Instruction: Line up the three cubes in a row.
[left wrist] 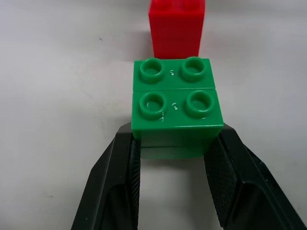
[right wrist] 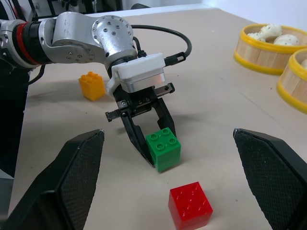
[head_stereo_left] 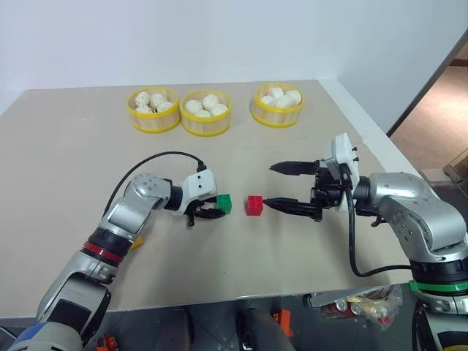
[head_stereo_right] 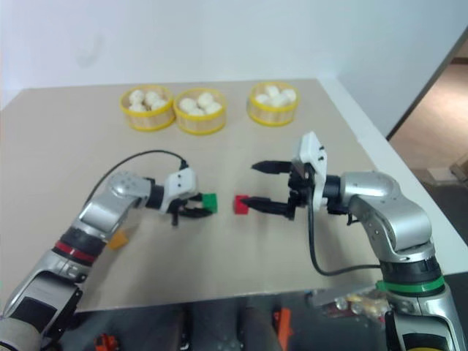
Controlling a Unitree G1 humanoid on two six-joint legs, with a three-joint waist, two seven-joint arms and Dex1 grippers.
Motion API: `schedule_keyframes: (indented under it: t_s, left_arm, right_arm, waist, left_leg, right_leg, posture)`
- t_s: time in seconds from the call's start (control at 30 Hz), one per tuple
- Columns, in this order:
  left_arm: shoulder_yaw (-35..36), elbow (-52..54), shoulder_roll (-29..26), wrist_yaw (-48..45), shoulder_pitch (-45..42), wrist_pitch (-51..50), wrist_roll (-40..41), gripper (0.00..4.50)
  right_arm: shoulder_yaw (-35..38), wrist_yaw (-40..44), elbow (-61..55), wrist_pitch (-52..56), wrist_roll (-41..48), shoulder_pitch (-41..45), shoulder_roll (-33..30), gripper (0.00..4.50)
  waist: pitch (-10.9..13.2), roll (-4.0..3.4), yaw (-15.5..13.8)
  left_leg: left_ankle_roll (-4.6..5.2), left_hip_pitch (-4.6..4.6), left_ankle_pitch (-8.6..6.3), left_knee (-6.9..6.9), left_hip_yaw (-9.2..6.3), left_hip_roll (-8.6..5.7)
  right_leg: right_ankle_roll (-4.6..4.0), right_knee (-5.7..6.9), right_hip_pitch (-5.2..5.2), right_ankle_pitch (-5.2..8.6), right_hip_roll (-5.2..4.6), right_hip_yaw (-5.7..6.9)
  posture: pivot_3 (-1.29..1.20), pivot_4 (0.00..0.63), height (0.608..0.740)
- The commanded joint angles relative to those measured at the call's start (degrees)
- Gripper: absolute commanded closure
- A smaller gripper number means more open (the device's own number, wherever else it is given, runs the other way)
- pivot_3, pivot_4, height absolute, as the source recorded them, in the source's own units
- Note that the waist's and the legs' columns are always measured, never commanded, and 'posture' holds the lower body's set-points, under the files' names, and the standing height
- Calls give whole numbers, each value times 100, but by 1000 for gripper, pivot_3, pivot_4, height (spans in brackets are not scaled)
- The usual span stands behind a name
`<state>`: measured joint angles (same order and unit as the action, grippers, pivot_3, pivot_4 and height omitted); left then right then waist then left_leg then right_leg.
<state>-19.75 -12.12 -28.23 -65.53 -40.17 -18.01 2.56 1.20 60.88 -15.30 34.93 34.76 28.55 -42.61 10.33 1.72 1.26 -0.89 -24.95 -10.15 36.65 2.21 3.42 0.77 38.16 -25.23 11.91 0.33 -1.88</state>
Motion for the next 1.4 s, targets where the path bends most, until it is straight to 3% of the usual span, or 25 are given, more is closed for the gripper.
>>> schedule_keyframes:
  t_s: [0.03,0.37,0.43,0.63,0.8,1.1,1.3,1.4]
  left_arm:
    - [7,5,-51,-82,-114,169,-45,3202]
    - [-63,-45,-79,-166,26,90,-113,3202]
    - [-56,-20,-74,-193,17,-1,-96,2124]
    - [-6,156,-76,-197,12,-61,-66,102]
    - [65,722,-362,-401,1,-243,16,44]
    - [698,2231,-1324,-597,138,-1674,776,44]
    - [2008,2816,-1477,-77,477,-2538,1752,44]
    - [2744,3131,-1388,262,1127,-2066,1983,44]
  right_arm:
    - [184,-27,-235,1,133,-5,-44,0]
    - [207,-8,-230,-58,158,-108,-62,0]
    - [204,4,-223,-64,159,-114,-69,0]
    - [197,42,-193,-72,158,-108,-90,0]
    - [180,84,-137,-83,142,-82,-111,0]
    - [124,198,17,-138,93,43,-116,0]
    - [28,393,244,-225,18,231,-144,0]
    - [-1,500,346,-249,4,286,-159,0]
  waist:
    - [0,0,1]
    - [0,0,0]
    - [0,0,0]
    - [0,0,0]
    - [0,0,7]
    - [0,0,10]
    - [0,0,11]
    - [0,0,16]
  left_leg:
    - [0,0,0,0,0,0]
    - [0,0,0,0,0,0]
    - [0,0,0,0,0,0]
    - [0,1,0,-1,0,0]
    - [0,0,0,0,0,0]
    - [0,3,0,-1,-2,3]
    - [0,3,0,0,-3,3]
    - [0,6,0,-1,0,4]
  right_leg:
    - [0,0,0,0,0,0]
    - [0,0,0,0,0,0]
    - [0,0,0,0,0,0]
    - [0,0,1,1,1,0]
    - [0,0,0,0,1,-1]
    - [-1,1,1,1,11,-10]
    - [-1,1,0,1,16,-21]
    - [-1,0,2,2,17,-26]
  posture:
    - [0,150,740]
    - [0,150,740]
    - [0,150,740]
    - [0,150,740]
    - [0,150,740]
    - [0,150,740]
    - [0,150,740]
    - [0,150,740]
